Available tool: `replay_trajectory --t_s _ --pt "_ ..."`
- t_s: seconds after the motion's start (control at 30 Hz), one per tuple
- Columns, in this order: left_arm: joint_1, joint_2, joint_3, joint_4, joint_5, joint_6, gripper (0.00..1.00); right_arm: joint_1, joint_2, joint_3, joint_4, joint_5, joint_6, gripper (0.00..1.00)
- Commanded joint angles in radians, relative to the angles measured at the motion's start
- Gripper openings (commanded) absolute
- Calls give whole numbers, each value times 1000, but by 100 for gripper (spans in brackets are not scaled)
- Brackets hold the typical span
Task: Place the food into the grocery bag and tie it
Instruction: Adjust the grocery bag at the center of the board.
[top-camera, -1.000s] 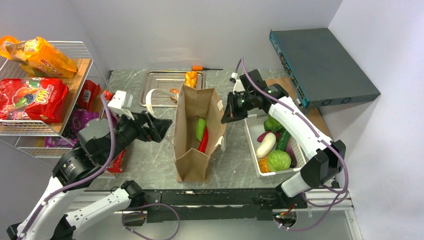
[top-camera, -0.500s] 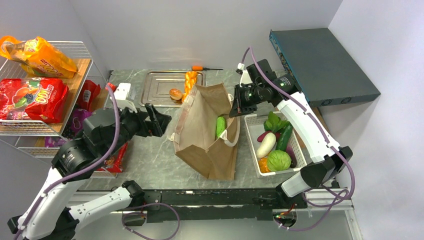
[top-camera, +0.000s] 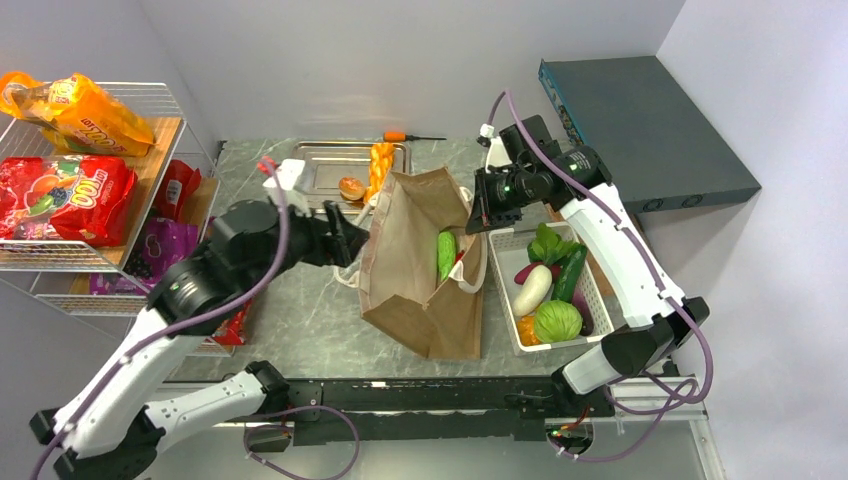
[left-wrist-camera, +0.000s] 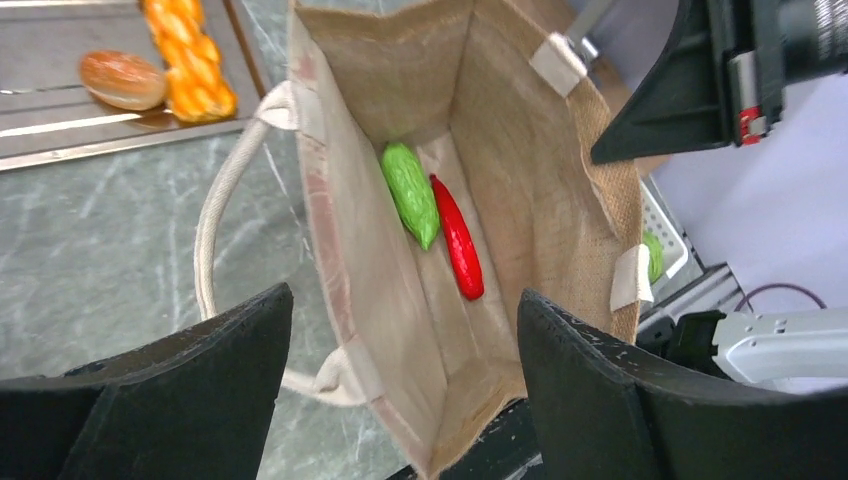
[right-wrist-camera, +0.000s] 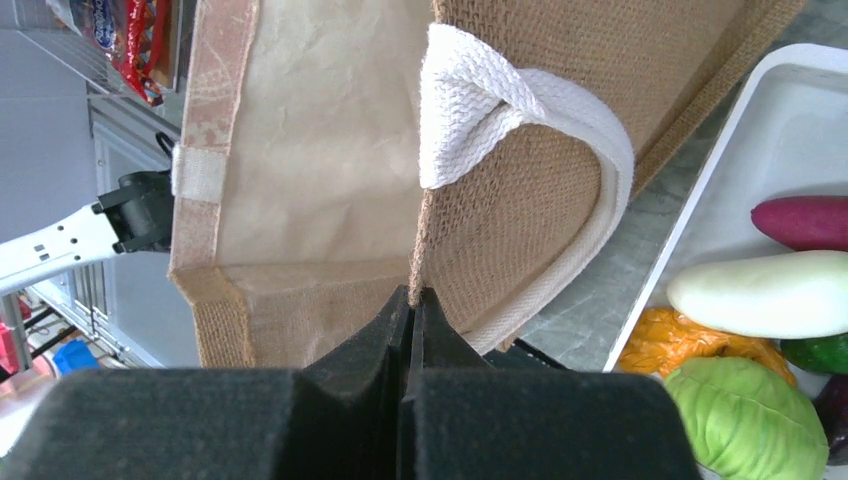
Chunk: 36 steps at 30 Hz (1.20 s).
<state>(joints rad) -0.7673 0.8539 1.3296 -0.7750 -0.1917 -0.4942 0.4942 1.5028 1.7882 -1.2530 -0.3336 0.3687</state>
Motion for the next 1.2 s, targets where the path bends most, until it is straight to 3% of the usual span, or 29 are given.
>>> replay_trajectory --t_s 0.0,0.23,0.43,0.63,0.7,0.83,1.1,1.13,1.17 --pt "2 94 -26 138 133 -30 84 -2 -44 85 -20 19 -30 0" --pt "2 203 -74 203 168 -59 80 -2 -71 72 -19 31 -27 0" --pt "9 267 -122 190 168 -133 70 -2 -84 62 -23 47 -29 0" --pt "9 260 -106 141 88 -146 87 -5 -87 59 -30 62 -37 0" --pt "9 248 -114 119 54 -150 88 -4 -82 64 -35 63 -41 0" --pt "18 236 -170 123 79 -180 74 -3 -73 74 -36 71 -48 0" --pt "26 240 -284 223 130 -232 66 -5 -70 74 -21 73 -44 0" --pt "28 248 -283 231 140 -228 62 -3 -72 72 -20 73 -44 0" --pt "30 256 -282 241 157 -220 52 -4 -74 71 -19 74 -43 0"
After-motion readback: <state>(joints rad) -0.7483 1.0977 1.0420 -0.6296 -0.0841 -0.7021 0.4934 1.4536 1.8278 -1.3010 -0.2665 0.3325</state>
